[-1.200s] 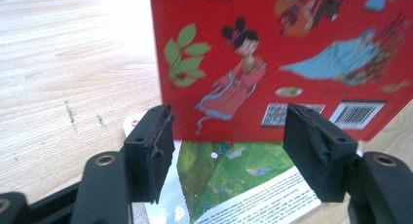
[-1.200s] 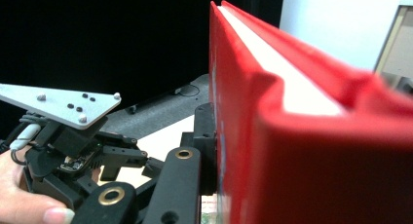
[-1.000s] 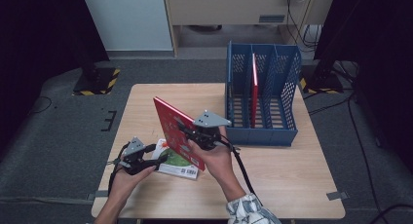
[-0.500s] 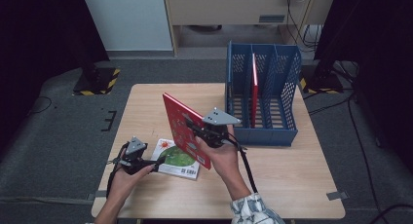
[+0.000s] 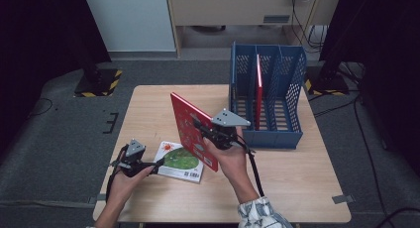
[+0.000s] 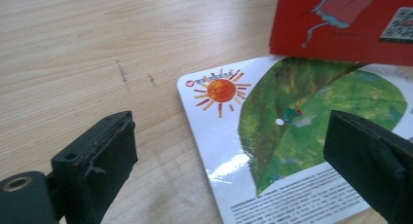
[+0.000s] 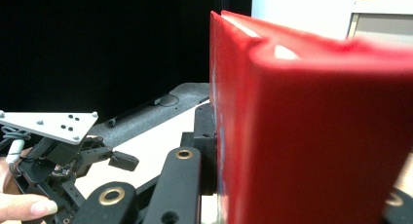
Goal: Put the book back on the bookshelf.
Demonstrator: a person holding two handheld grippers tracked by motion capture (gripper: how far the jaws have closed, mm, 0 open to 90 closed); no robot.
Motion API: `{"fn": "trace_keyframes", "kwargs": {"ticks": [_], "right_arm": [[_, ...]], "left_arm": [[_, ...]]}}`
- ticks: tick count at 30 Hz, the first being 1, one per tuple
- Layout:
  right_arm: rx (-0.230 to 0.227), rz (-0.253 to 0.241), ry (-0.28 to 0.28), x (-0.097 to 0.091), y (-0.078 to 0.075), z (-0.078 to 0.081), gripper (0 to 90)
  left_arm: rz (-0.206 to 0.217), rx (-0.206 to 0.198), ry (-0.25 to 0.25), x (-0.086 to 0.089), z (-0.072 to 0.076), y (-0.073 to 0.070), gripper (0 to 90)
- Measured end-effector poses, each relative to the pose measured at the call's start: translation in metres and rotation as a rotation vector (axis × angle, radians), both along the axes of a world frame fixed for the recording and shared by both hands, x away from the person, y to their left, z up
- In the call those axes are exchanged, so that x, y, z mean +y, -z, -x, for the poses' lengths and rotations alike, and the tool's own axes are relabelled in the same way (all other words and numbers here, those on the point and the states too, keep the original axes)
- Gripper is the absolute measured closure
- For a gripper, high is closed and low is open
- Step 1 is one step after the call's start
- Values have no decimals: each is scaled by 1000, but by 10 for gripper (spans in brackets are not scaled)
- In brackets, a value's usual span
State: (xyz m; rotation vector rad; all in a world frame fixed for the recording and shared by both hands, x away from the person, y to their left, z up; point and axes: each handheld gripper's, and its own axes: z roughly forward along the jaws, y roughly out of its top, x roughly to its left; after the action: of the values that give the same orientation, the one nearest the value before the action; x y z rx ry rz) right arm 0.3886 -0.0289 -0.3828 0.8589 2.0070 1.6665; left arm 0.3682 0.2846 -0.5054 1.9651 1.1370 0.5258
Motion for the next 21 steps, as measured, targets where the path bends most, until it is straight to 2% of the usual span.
{"fn": "trace_keyframes", "kwargs": {"ticks": [4,8,12,14,21], "right_arm": [[-3,-6,5,-5,-2,2,797],[-9,-7,13,-11,-3,6,797],[-15,-2,16,-18,-4,11,797],[-15,-3,17,-22,-5,15,797],[-11,1,26,-38,-3,25,797]], "left_arm": [[-16,-4,-24,7,-1,1,44],[-11,-6,-52,16,-2,2,44],[-27,-5,-62,21,-3,3,44],[-51,-2,-76,24,-4,4,44],[-58,0,-94,30,-5,6,43]]}}
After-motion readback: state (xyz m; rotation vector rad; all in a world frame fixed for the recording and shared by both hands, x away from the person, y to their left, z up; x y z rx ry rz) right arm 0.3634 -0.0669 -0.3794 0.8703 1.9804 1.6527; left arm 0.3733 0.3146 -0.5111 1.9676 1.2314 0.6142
